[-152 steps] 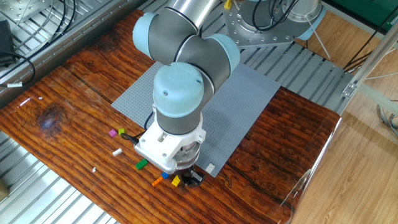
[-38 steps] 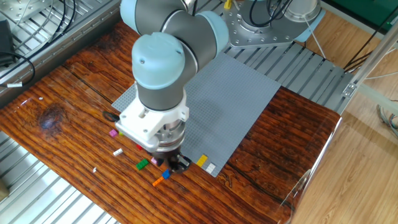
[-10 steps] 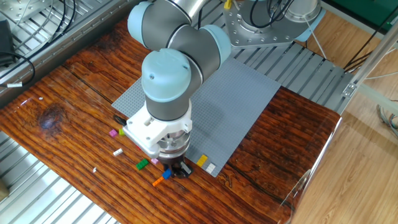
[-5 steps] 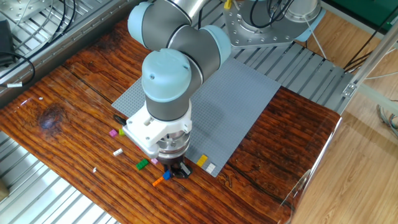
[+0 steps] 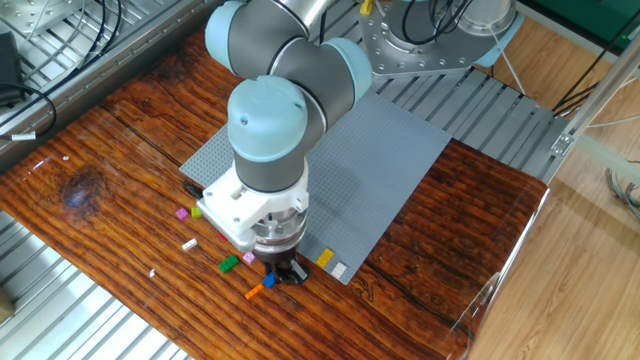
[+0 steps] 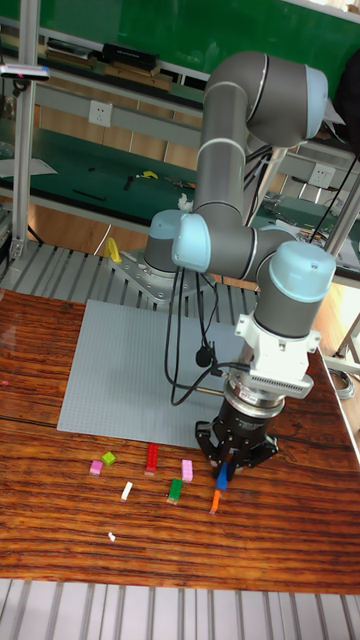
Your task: Build with small Lego blocks
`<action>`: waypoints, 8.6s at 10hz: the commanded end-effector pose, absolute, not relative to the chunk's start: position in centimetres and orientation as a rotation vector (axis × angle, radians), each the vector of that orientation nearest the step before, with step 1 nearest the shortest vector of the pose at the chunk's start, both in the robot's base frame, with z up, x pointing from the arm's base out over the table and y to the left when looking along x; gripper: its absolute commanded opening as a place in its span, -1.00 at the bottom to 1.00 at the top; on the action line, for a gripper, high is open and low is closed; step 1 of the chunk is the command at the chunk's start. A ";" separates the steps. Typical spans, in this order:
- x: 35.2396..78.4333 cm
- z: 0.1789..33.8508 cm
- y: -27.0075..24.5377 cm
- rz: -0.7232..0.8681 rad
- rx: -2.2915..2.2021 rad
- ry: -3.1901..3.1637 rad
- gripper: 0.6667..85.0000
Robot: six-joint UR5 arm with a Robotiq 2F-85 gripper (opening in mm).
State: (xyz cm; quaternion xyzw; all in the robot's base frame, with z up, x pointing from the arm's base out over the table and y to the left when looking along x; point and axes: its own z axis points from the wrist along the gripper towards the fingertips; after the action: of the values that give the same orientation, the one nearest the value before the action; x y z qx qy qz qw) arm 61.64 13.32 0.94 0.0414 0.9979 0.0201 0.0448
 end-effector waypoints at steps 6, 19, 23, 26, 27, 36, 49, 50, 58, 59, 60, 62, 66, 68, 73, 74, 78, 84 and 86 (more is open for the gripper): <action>55.1 3.6 15.3 0.058 0.012 3.056 -0.91; 54.3 0.8 14.3 0.053 -0.010 3.066 -0.99; 54.1 0.7 14.5 0.065 0.005 3.077 -0.99; 54.0 0.7 14.7 0.075 0.007 3.081 -0.99; 54.0 0.7 14.7 0.073 0.007 3.081 -0.99; 53.6 0.5 14.5 0.082 -0.022 3.114 -0.99; 53.4 3.0 15.1 0.101 -0.077 3.191 -0.39; 53.4 2.7 15.0 0.099 -0.062 3.191 -0.42; 53.9 1.6 14.5 0.096 0.018 3.156 -0.68; 54.0 1.3 14.3 0.091 0.018 3.156 -0.70; 54.1 0.9 14.3 0.091 0.015 3.158 -0.71; 53.9 0.7 14.2 0.076 0.023 3.160 -0.73; 53.9 0.6 14.5 0.089 0.030 3.162 -0.74; 53.8 0.6 14.6 0.096 0.032 3.165 -0.75; 53.7 0.2 14.4 0.084 0.029 3.178 -0.77; 53.5 0.3 14.4 0.081 0.029 3.181 -0.77; 53.5 0.4 14.3 0.077 0.010 3.184 -0.76; 52.8 -0.3 14.5 0.118 -0.117 3.202 0.25; 52.7 -0.3 13.6 0.146 -0.131 3.202 0.26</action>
State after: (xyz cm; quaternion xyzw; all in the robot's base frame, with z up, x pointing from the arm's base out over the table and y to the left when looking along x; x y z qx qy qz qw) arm 52.81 14.03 -0.27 -0.0342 0.9984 0.0315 -0.0312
